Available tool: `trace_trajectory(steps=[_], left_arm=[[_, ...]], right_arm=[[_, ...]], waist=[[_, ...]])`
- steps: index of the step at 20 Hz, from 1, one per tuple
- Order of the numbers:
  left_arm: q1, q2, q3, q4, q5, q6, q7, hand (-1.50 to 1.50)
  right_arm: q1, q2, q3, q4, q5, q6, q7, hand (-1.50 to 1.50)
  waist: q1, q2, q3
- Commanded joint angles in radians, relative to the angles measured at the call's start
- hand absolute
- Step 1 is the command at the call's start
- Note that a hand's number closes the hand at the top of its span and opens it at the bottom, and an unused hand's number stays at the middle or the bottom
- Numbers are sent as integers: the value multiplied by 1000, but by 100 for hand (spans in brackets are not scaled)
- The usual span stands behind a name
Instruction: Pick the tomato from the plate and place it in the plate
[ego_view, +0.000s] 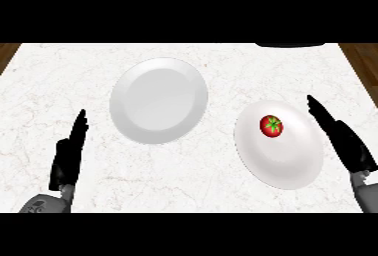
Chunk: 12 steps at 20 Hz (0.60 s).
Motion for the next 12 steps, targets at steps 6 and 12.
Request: trace_trajectory(steps=[6, 12], left_arm=[[-244, 64, 6, -171, 16, -165, -57, 0], [-218, 99, 57, -205, 105, -249, -6, 0]], right_arm=[[-259, 277, 196, -120, -82, 164, -108, 150], [-196, 338, 283, 71, 356, -244, -36, -150]], waist=[[125, -4, 8], [66, 1, 4]])
